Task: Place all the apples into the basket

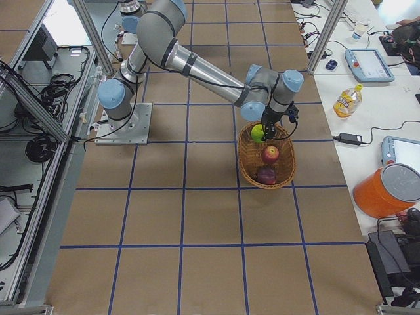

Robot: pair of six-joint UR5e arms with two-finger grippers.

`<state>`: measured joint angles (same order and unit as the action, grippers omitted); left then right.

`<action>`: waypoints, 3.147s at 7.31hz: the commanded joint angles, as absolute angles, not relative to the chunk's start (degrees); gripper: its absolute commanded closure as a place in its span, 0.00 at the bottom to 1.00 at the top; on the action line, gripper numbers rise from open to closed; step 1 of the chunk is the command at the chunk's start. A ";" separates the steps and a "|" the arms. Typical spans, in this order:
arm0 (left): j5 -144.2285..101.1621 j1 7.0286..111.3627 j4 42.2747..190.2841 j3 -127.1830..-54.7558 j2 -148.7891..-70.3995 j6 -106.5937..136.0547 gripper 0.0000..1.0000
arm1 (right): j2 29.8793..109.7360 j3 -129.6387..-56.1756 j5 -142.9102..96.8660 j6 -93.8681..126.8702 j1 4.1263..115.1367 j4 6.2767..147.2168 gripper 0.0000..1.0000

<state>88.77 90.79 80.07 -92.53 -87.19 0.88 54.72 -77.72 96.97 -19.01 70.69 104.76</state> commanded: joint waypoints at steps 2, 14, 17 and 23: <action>88.77 90.79 80.07 -92.64 -87.10 0.88 0.00 | 58.69 -77.00 98.00 -19.25 70.05 96.19 0.00; 88.68 90.79 80.07 -92.81 -87.10 0.88 0.00 | 89.38 -88.69 92.10 4.83 92.12 86.65 0.00; 88.68 90.70 79.54 -93.08 -87.10 0.88 0.00 | 89.38 -89.29 91.41 3.87 90.28 86.49 0.00; 88.86 90.79 80.07 -91.14 -88.77 3.60 0.00 | 92.29 -89.21 91.58 3.87 89.38 85.87 0.00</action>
<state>88.81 90.79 80.04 -91.51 -88.54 2.93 92.10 -89.29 91.55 3.89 89.39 85.99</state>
